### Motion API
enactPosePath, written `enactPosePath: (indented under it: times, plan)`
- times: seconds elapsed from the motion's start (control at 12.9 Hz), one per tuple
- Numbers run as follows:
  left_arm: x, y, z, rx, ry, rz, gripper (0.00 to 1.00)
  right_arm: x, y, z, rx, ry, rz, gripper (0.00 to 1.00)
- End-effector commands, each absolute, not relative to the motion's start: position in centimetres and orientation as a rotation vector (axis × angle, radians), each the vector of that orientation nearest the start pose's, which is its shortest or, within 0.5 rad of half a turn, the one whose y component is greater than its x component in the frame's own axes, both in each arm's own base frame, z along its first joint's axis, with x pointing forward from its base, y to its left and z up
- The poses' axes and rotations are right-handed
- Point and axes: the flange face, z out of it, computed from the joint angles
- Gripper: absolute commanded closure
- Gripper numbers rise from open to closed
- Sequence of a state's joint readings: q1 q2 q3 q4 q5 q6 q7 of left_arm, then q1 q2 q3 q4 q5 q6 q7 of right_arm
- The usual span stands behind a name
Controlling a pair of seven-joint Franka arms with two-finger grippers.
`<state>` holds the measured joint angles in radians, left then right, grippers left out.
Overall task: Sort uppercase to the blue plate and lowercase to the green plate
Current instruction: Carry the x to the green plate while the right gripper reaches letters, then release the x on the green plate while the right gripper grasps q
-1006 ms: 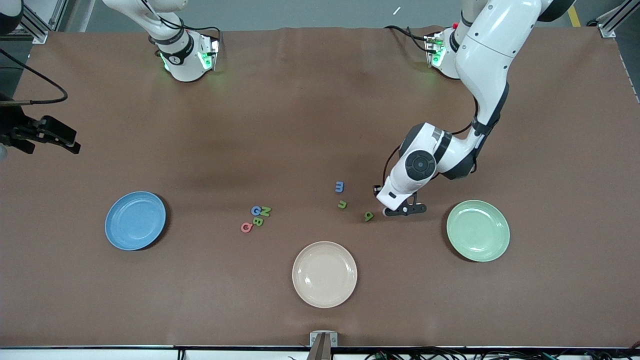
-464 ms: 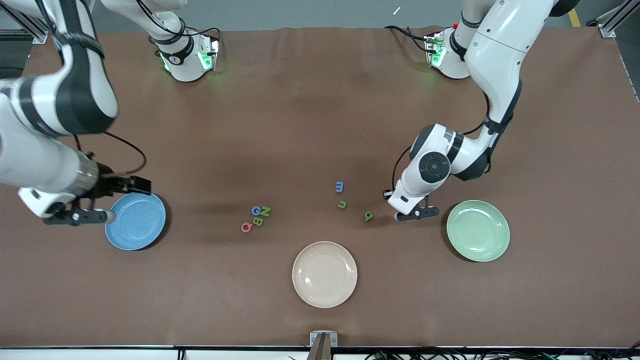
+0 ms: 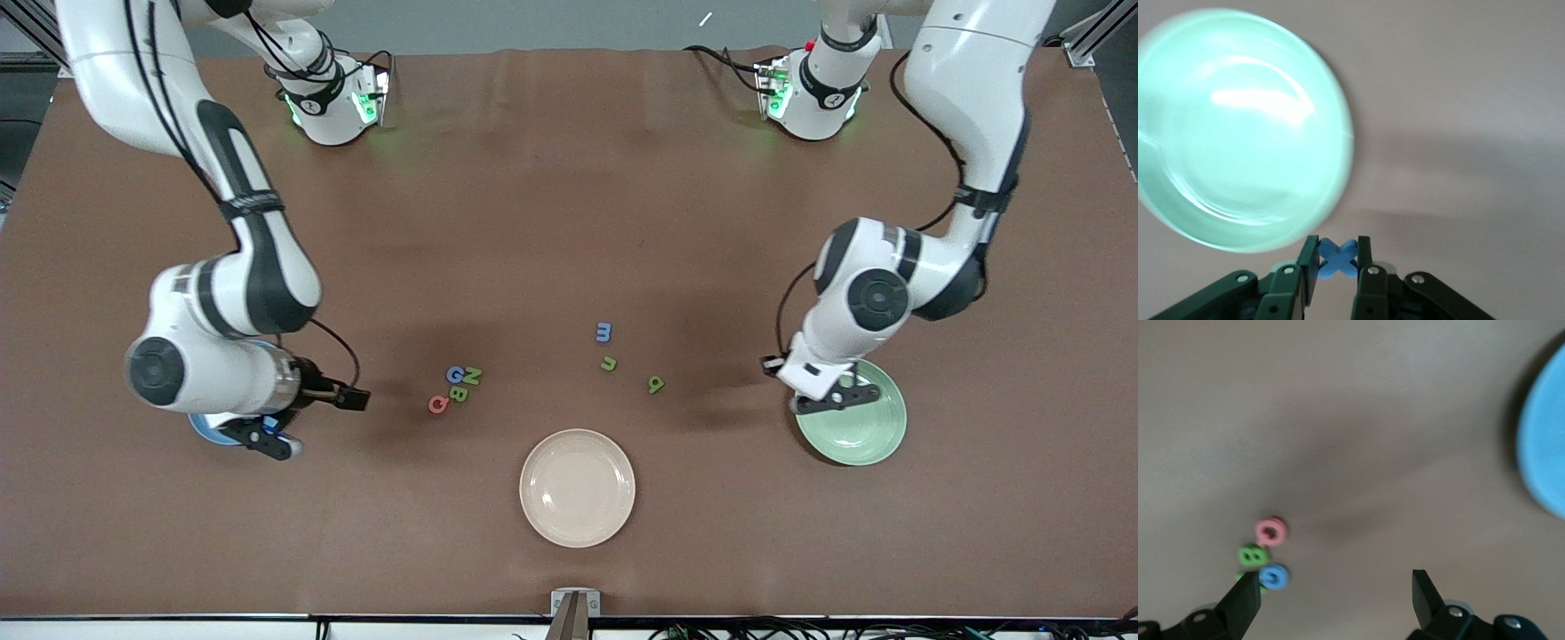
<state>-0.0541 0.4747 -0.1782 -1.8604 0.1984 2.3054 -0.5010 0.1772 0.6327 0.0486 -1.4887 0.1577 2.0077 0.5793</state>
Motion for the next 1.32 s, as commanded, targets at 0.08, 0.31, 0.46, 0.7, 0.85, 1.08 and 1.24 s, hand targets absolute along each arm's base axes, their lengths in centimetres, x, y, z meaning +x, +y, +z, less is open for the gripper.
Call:
enactPosePath:
  times: [0.08,0.31,0.46,0.7,0.85,1.08,1.24]
  plan:
    - [65.2,-6.3,25.4,-3.033,-0.178,-0.018,0.98,68.0,22.3,25.4,-2.887,0.856,0.156,0.0]
    - [66.8,-5.1,24.3,-3.04,-0.224,-0.024,0.27,67.3,24.6,22.7,-2.884,0.902,0.151,0.0]
    - [66.9,-4.8,24.8,-3.04,-0.187,-0.037,0.0,67.0,25.2,20.2,-2.899,0.896,0.17,0.0]
    - [66.7,-7.9,26.6,-3.058,-0.214,-0.049,0.0,66.9,25.0,18.1,-2.915,0.881,0.172,0.02]
    - [65.8,-13.0,27.0,-3.086,-0.334,-0.038,0.0,66.9,25.8,17.0,-2.908,0.862,0.133,0.08]
    - [64.7,-20.7,27.8,-3.102,-0.533,-0.055,0.0,66.8,26.2,16.9,-2.938,0.788,0.121,0.25]
    - [63.9,-26.0,26.3,-3.091,-0.667,-0.036,0.01,66.9,25.6,16.9,-2.948,0.761,0.121,0.51]
